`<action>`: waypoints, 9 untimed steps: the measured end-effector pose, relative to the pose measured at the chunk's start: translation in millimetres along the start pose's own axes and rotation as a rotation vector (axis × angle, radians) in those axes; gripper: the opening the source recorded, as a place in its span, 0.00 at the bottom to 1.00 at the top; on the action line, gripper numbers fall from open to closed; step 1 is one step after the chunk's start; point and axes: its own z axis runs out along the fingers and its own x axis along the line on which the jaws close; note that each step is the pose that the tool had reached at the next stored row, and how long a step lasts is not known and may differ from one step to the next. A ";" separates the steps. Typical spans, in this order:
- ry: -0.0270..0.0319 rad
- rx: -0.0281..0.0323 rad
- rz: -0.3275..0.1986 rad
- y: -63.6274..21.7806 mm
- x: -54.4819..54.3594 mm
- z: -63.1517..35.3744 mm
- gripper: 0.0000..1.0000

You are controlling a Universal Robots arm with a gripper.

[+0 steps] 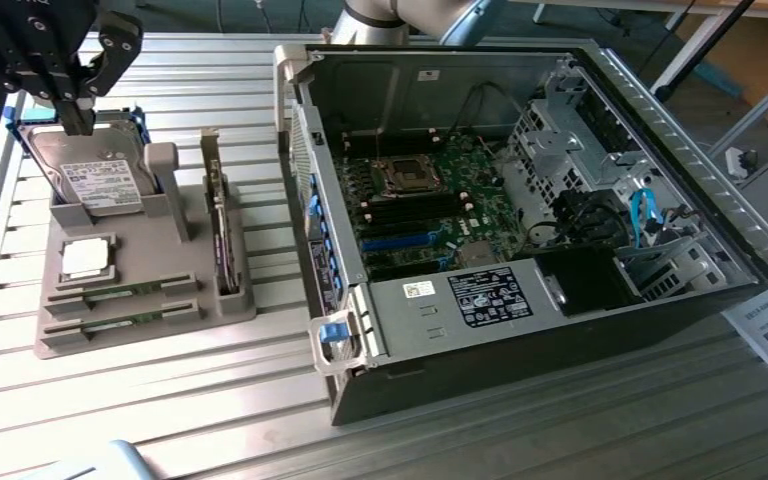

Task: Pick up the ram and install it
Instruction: 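Reach for the ram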

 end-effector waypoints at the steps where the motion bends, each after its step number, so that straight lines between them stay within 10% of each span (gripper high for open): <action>1: 0.0013 0.0002 0.000 -0.1 0.0 -0.1 0.10; 9: 0.0027 0.0002 -0.004 -0.1 0.0 0.0 0.10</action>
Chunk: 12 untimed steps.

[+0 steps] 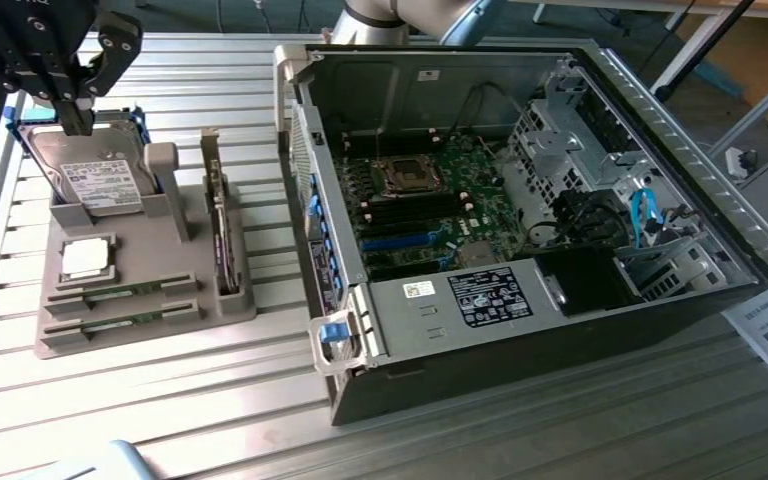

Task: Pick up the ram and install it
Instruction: 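Reach for the ram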

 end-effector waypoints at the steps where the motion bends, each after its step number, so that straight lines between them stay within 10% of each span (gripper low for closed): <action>1: 0.0000 0.0000 -0.002 0.0 0.0 0.0 0.10; 12: 0.0007 0.0003 -0.011 -0.2 -0.1 -0.1 0.10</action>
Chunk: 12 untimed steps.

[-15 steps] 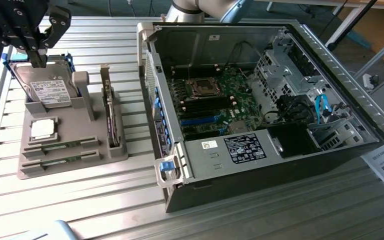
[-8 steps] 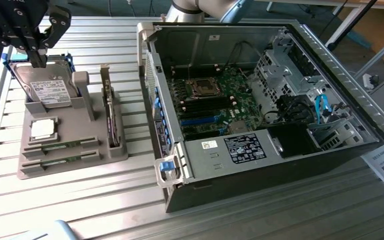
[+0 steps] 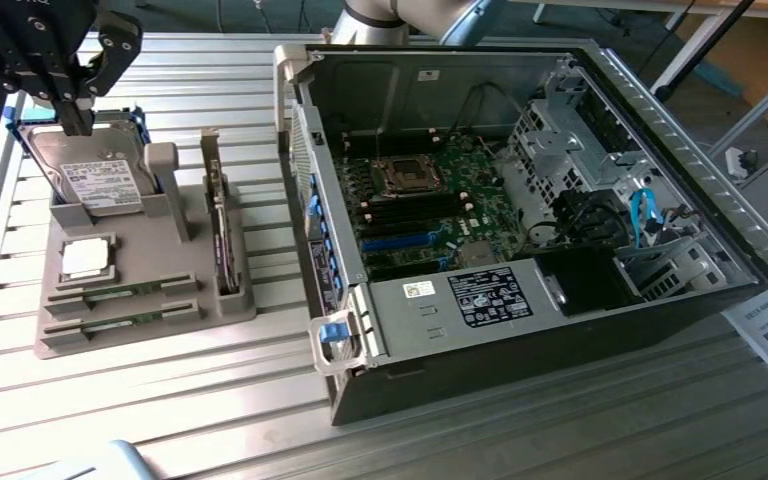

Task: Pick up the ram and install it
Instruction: 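Reach for the ram, then pick up the ram and move it above insertion slot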

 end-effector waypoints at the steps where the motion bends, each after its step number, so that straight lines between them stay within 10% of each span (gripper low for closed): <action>1: -0.0002 -0.0001 0.000 -0.2 0.0 0.1 0.10; 12: 0.0001 -0.0001 0.000 -0.8 0.0 0.1 0.10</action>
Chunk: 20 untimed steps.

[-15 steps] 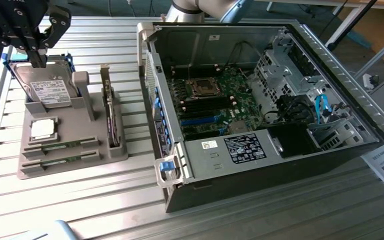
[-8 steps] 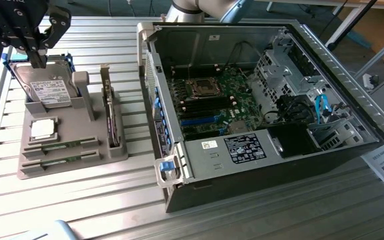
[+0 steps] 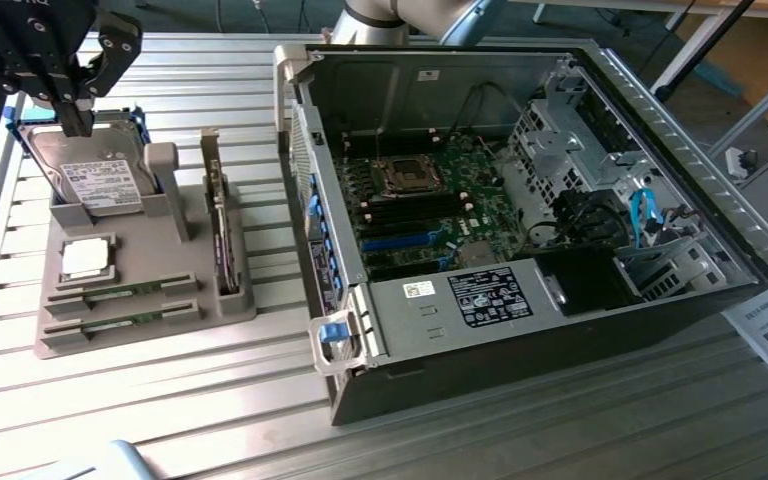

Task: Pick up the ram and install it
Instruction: 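Pick up the ram and move it above insertion slot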

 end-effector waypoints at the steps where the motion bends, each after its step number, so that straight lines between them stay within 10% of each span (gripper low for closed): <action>1: 0.0001 0.0001 0.000 0.0 0.0 0.0 0.10; 20: 0.0030 0.0010 -0.077 -1.5 -0.1 0.0 0.10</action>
